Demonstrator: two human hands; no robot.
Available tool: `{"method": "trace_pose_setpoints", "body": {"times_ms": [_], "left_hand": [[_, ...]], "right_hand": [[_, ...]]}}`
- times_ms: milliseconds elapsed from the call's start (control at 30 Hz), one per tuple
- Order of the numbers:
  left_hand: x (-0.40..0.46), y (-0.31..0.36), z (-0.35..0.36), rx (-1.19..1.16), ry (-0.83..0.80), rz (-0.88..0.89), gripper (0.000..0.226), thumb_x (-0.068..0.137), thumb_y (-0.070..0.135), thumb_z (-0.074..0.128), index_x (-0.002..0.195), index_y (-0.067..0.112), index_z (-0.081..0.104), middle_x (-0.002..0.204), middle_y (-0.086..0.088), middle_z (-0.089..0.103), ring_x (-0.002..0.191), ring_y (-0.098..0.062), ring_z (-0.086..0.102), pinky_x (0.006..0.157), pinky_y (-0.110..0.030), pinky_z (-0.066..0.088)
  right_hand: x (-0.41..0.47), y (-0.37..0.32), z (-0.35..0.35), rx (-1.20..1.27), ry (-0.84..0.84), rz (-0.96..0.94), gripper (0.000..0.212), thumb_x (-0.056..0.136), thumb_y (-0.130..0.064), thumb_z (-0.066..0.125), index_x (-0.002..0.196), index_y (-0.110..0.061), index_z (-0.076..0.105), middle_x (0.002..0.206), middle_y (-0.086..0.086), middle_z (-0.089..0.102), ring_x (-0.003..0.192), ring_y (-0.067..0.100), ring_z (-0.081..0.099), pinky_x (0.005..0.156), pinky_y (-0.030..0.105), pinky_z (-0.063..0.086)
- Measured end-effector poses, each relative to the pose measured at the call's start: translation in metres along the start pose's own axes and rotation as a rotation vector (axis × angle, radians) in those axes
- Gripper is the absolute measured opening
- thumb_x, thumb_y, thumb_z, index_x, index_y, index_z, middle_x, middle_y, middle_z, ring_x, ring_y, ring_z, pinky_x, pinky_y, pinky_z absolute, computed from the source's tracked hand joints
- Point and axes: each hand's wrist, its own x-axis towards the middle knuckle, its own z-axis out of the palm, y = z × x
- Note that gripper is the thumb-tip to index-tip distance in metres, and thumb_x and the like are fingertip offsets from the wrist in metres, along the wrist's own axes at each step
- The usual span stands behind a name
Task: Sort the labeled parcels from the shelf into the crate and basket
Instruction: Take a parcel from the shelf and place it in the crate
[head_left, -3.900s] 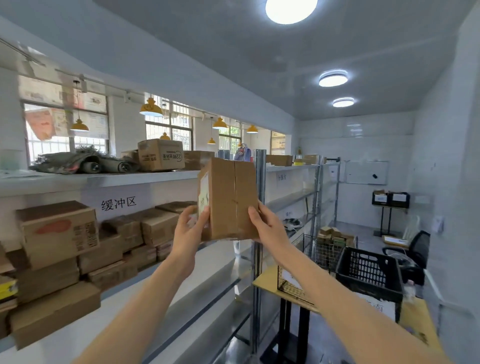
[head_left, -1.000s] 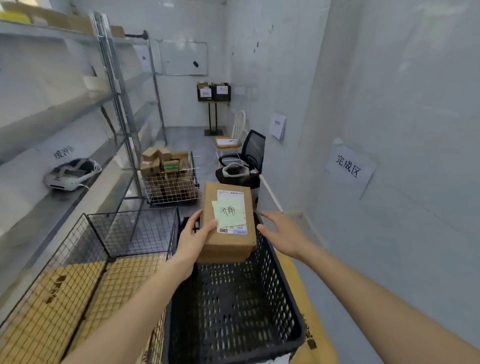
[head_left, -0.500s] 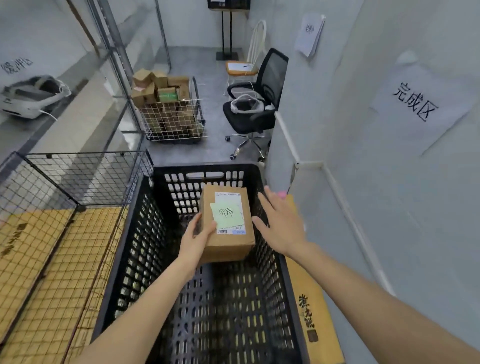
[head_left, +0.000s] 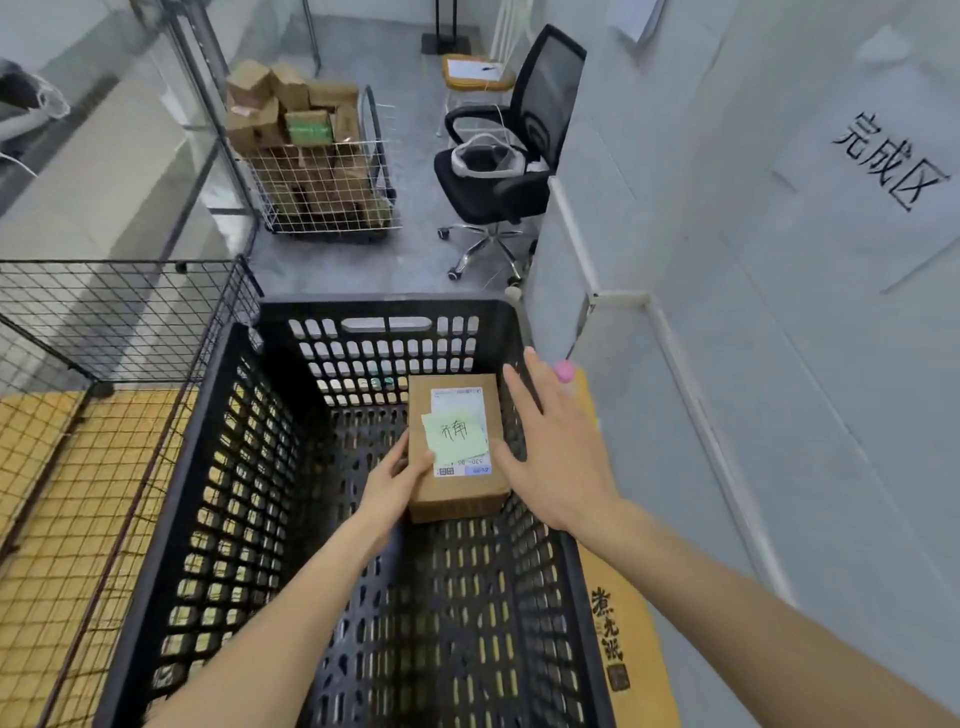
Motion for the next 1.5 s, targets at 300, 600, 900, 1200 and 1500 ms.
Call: {"method": "trace_pose_setpoints", "body": {"times_ms": [300,600,900,1200,1500], "left_hand": [[0.009,-0.002,0.003,0.030,-0.030,-0.012,0.073,0.094,0.044,0.067,0.157,0.038,0.031,0.133,0.003,0.065,0.116,-0.019,0.065,0.109,-0.046,0.047],[-0.022,0.031,0.005,0.422,0.112,0.210,0.078,0.098,0.033,0.065,0.161,0.025,0.021,0.163,-0.001,0.033,0.147,-0.023,0.035,0.120,-0.046,0.031],[-0.120,0.113,-0.044,0.761,0.310,0.495,0.076,0.092,0.050,0.067,0.157,0.031,0.032,0.163,0.009,0.030,0.150,-0.012,0.026,0.121,-0.039,0.026],[-0.273,0.211,-0.125,1.022,0.637,0.622,0.085,0.089,0.075,0.050,0.160,0.036,0.023,0.166,0.014,0.019,0.152,-0.012,0.022,0.121,-0.042,0.025],[-0.538,0.198,-0.228,0.983,1.105,0.560,0.090,0.088,0.075,0.052,0.160,0.029,0.024,0.166,0.002,0.026,0.150,-0.021,0.030,0.119,-0.041,0.029]], "right_hand": [[-0.001,-0.005,-0.004,-0.050,-0.010,0.009,0.078,0.101,-0.050,0.049,0.163,-0.025,0.008,0.170,-0.002,-0.009,0.153,0.017,-0.006,0.117,0.027,-0.006],[-0.004,-0.004,-0.006,-0.037,-0.006,-0.001,0.079,0.101,-0.050,0.048,0.163,-0.022,0.007,0.170,0.000,-0.009,0.156,0.018,-0.003,0.118,0.028,-0.008],[0.001,-0.007,-0.021,-0.116,-0.129,-0.005,0.084,0.097,-0.060,0.046,0.162,-0.022,0.009,0.170,0.007,-0.005,0.156,0.023,-0.001,0.122,0.037,-0.001],[0.042,-0.143,-0.142,-0.029,-0.039,-0.283,0.079,0.098,-0.063,0.044,0.162,-0.026,0.015,0.169,0.002,0.012,0.155,0.022,0.012,0.125,0.042,0.015],[-0.075,-0.377,-0.254,0.125,0.072,-0.772,0.077,0.097,-0.061,0.048,0.160,-0.025,0.022,0.166,0.004,0.024,0.150,0.025,0.028,0.121,0.044,0.028]]}}
